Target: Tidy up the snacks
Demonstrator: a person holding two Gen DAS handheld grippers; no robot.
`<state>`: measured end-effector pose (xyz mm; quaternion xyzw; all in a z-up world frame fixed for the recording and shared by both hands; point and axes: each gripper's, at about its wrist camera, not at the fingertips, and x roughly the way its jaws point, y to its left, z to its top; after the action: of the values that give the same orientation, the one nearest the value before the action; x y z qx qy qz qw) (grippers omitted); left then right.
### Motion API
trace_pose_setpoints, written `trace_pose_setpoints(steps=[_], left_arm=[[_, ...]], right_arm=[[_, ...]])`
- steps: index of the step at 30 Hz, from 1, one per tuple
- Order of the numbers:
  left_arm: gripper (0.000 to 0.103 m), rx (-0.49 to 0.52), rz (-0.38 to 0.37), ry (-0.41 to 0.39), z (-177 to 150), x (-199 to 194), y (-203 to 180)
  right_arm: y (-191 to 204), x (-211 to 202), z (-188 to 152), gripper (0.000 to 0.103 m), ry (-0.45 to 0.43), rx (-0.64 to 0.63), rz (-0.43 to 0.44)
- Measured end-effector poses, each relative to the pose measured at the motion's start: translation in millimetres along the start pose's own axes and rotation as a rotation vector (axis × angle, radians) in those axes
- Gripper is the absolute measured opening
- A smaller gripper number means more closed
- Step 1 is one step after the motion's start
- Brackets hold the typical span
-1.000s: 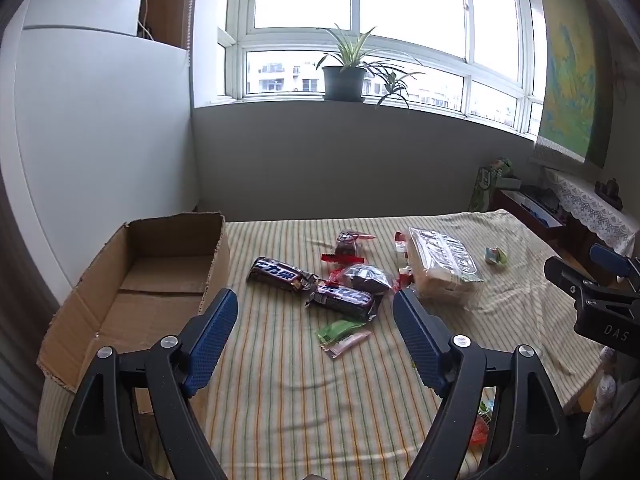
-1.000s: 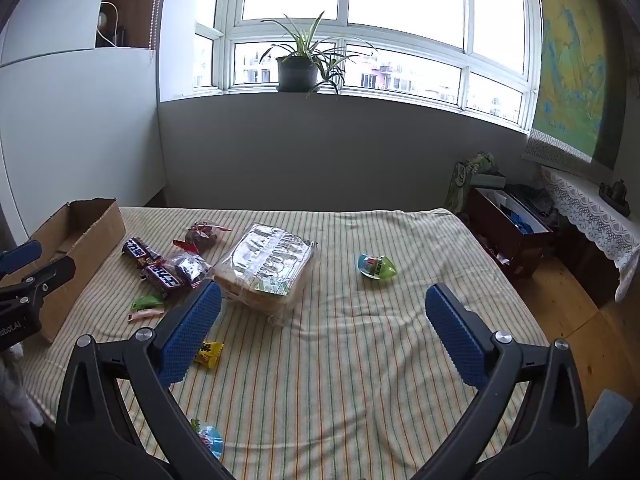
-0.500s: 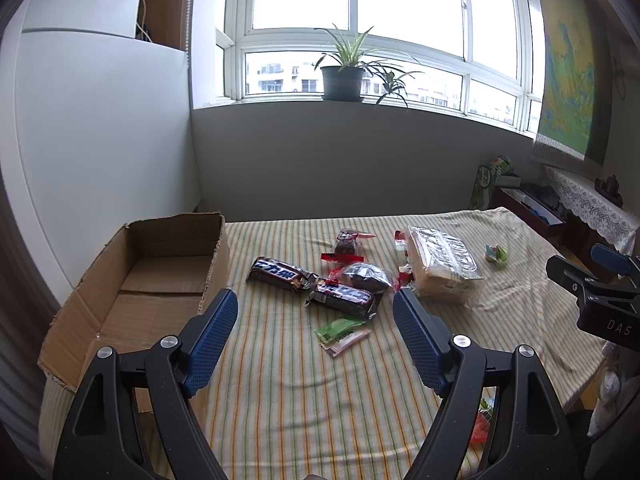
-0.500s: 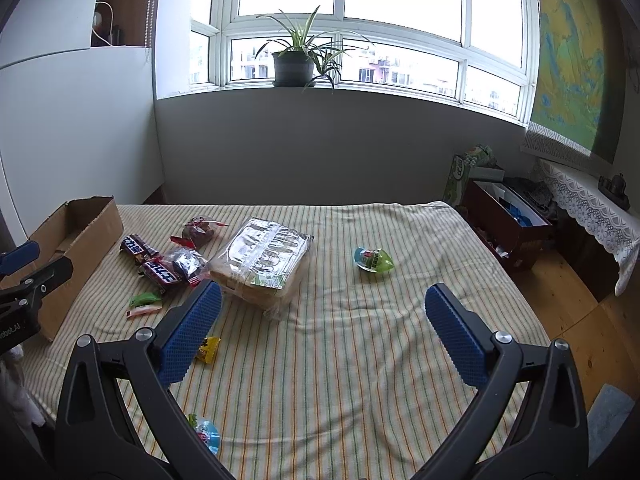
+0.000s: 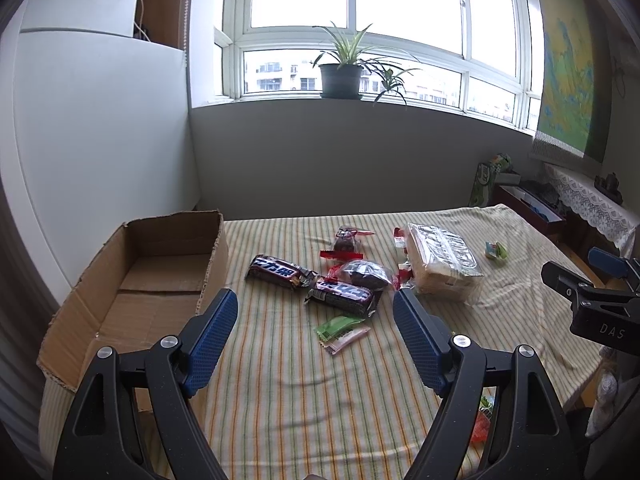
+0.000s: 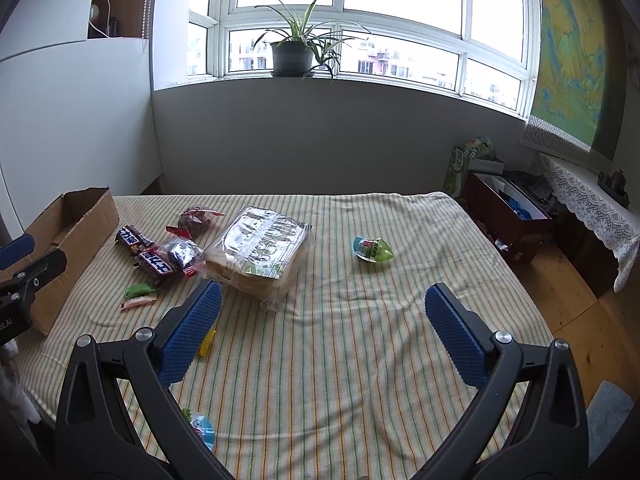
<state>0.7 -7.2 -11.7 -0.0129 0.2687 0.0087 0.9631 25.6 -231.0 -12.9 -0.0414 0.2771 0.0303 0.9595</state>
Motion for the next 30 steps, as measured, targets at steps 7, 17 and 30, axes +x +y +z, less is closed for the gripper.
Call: trace_pose_setpoints(steps=[7, 17, 30], left_arm=[[0.080, 0.002, -0.001, 0.004, -1.2, 0.4, -0.9], [0.080, -0.004, -0.030, 0.040, -2.4, 4.8, -2.7], [0.080, 0.000, -0.029, 0.041, -1.8, 4.7, -4.2]], right_arm=[[1.7, -0.5, -1.8, 0.103, 0.001, -0.004, 0.007], [2.4, -0.7, -3.9, 0.103, 0.007, -0.008, 0.015], [3.4, -1.5, -6.2, 0.103, 0.008, -0.018, 0.022]])
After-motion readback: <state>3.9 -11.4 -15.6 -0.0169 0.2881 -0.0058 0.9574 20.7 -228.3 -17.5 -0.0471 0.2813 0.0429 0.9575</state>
